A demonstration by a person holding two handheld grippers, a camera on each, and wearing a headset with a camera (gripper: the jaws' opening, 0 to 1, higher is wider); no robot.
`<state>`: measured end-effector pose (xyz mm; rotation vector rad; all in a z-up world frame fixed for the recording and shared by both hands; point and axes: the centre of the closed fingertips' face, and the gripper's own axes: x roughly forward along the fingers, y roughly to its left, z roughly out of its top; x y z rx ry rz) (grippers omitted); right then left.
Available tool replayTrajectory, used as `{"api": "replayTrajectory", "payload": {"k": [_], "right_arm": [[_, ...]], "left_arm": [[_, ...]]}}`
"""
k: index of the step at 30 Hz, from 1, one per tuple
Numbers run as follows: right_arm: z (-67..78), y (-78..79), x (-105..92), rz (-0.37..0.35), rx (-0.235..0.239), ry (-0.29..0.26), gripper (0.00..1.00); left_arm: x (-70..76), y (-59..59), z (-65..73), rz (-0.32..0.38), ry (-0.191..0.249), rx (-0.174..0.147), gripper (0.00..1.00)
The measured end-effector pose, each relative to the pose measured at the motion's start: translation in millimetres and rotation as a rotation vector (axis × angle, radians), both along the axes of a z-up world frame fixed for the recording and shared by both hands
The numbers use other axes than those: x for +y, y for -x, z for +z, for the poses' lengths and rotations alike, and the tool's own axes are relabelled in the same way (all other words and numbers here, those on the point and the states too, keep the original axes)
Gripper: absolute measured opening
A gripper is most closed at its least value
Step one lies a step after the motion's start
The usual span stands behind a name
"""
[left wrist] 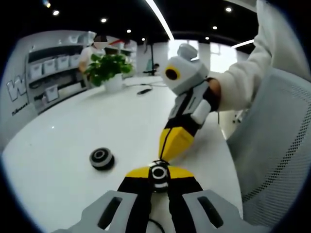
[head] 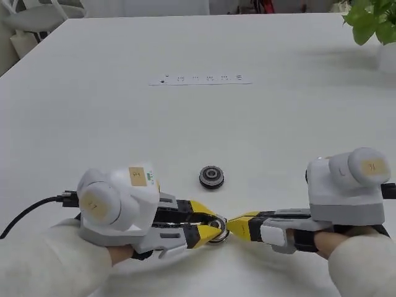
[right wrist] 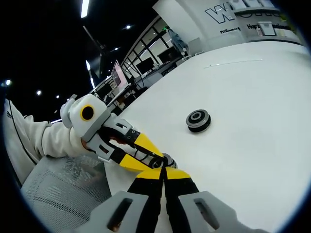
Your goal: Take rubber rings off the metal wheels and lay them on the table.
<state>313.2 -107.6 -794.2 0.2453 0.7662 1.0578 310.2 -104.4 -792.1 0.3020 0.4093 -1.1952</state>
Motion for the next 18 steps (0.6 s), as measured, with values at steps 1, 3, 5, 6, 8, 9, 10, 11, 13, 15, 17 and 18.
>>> {"api": "replayTrajectory", "payload": {"k": [1,3,5,6,8,9,10,11,13,15,17,18], "right_arm": [[0.1,0.1,0.1,0.001,0.000,0.000,0.00],[0.4,0.1,0.4,0.002,0.001,0.000,0.00],[0.8,0.3,1.0,0.005,-0.002,0.003,0.00],[1.2,0.4,1.3,0.007,-0.005,0.005,0.00],[1.7,0.8,1.7,0.010,-0.006,0.006,0.00],[2.2,1.8,2.4,0.013,-0.007,0.007,0.00],[2.3,2.8,3.0,0.019,-0.008,0.009,0.00],[2.5,4.1,4.7,0.026,-0.012,0.012,0.00],[2.4,4.3,5.7,0.032,-0.020,0.018,0.00],[2.5,4.4,6.1,0.034,-0.017,0.014,0.00],[2.6,4.5,7.1,0.035,-0.013,0.011,0.00],[2.8,4.7,7.4,0.037,-0.017,0.015,0.00]], "left_arm": [[-0.1,0.0,0.1,-0.001,0.000,0.000,0.13],[-0.2,0.1,0.2,-0.001,-0.001,-0.001,0.13],[-0.2,0.3,0.3,-0.001,-0.001,-0.001,0.13],[-0.2,0.4,0.4,-0.002,-0.002,-0.001,0.13],[-0.3,0.6,0.5,-0.002,-0.002,-0.001,0.12],[-0.4,0.7,0.6,-0.002,-0.001,-0.001,0.12],[-0.8,0.9,0.6,-0.003,-0.001,-0.002,0.12],[-0.9,1.1,0.3,-0.002,-0.002,0.000,0.12],[-1.2,1.4,0.1,-0.004,-0.003,-0.002,0.12],[-1.2,1.7,-0.5,-0.007,-0.010,-0.006,0.12],[-0.3,2.5,-1.8,-0.005,-0.016,-0.004,0.12],[-0.4,2.3,-1.5,-0.006,-0.014,-0.005,0.12]]}}
